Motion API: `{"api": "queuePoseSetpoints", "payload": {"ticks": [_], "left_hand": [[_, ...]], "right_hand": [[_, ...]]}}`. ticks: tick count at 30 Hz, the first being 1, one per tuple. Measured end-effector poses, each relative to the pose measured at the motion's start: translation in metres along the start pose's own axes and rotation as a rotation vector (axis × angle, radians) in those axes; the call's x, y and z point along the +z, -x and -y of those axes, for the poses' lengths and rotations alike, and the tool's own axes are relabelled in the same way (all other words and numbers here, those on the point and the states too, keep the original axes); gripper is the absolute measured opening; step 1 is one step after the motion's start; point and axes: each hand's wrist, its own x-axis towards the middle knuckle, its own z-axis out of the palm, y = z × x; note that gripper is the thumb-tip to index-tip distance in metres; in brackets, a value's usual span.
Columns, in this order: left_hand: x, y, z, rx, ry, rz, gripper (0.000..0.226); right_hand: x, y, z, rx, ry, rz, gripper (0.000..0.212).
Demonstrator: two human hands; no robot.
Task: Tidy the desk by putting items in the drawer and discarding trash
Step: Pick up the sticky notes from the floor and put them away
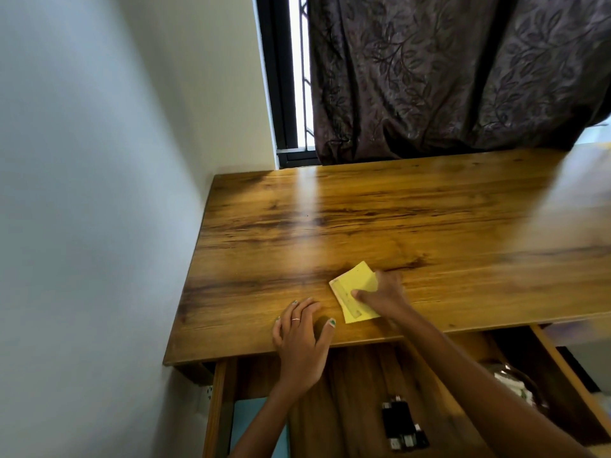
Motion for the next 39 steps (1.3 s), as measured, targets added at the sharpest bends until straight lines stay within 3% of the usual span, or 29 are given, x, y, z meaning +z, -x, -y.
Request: {"api": "queuePoseSetpoints", "payload": {"ticks": [2,4,6,8,13,18,28,33,39], "left_hand": [[-0.002,-0.010,-0.006,-0.035,0.096,0.077,0.067],[-0.009,-0.019,-0.016,-0.103,0.385,0.096,0.049],[-0.016,-0.024,-0.024,-0.126,0.710,0.017,0.025],[-0.021,-0.025,-0.024,-0.101,0.787,-0.082,0.032],[-0.013,-0.023,-0.007,-0.190,0.635,-0.108,0.034],[-0.009,-0.022,-0.006,-0.069,0.571,-0.088,0.039],[-0.003,-0.024,0.005,0.033,0.261,-0.150,0.019],[-0.012,-0.015,0.010,0.050,0.277,-0.143,0.016],[-0.032,0.015,0.015,-0.014,0.466,-0.142,0.026]], "right_hand": [[0.007,0.018,0.011,-0.096,-0.334,0.125,0.037],[0.010,0.035,0.022,-0.194,-0.564,0.220,0.021],[0.010,0.044,0.029,-0.271,-0.668,0.246,0.020],[0.009,0.048,0.033,-0.306,-0.695,0.256,0.022],[0.011,0.048,0.027,-0.285,-0.504,0.195,0.035],[0.026,0.054,0.024,-0.298,-0.467,0.207,0.038],[0.041,0.048,0.014,-0.386,-0.160,0.094,0.031],[0.040,0.053,0.014,-0.389,-0.224,0.079,0.019],[0.039,0.071,0.007,-0.314,-0.505,0.084,0.033]]}}
